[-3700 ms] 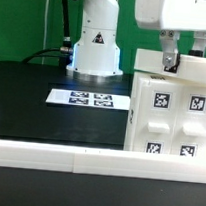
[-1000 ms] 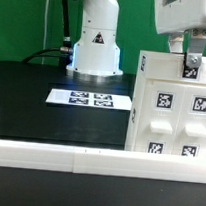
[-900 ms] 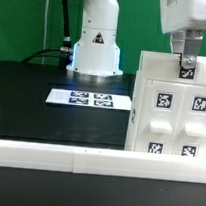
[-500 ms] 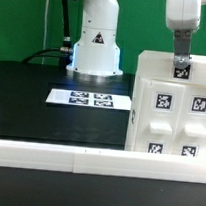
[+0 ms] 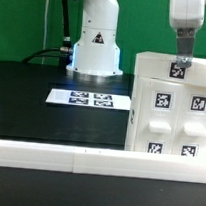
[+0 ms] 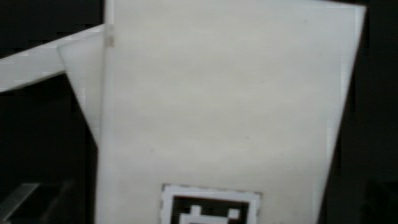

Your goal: Assemble cabinet

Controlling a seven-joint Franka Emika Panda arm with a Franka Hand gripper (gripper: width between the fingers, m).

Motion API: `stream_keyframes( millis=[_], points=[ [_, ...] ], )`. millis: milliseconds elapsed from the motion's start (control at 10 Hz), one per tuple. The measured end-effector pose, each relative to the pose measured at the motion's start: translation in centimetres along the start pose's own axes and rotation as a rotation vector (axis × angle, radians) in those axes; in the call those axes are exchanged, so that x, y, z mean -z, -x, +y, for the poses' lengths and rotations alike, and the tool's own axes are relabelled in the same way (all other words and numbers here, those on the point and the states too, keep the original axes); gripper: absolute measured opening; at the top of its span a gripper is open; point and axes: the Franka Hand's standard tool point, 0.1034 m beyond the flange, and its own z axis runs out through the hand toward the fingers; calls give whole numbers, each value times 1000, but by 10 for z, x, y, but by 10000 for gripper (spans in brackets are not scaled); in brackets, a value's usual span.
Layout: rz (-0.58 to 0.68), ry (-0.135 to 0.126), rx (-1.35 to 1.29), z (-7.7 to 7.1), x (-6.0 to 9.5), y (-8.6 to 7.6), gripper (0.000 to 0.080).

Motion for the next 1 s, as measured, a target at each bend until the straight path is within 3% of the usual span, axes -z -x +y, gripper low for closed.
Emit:
stream_keyframes(
  millis=[200, 500, 700, 1000],
  points=[
    [-66, -48, 7, -13, 18, 4, 797],
    [-63, -48, 71, -12, 16, 5, 797],
    [-54, -55, 396, -15, 18, 5, 797],
    [-65, -30, 768, -26, 20, 4, 797]
  ],
)
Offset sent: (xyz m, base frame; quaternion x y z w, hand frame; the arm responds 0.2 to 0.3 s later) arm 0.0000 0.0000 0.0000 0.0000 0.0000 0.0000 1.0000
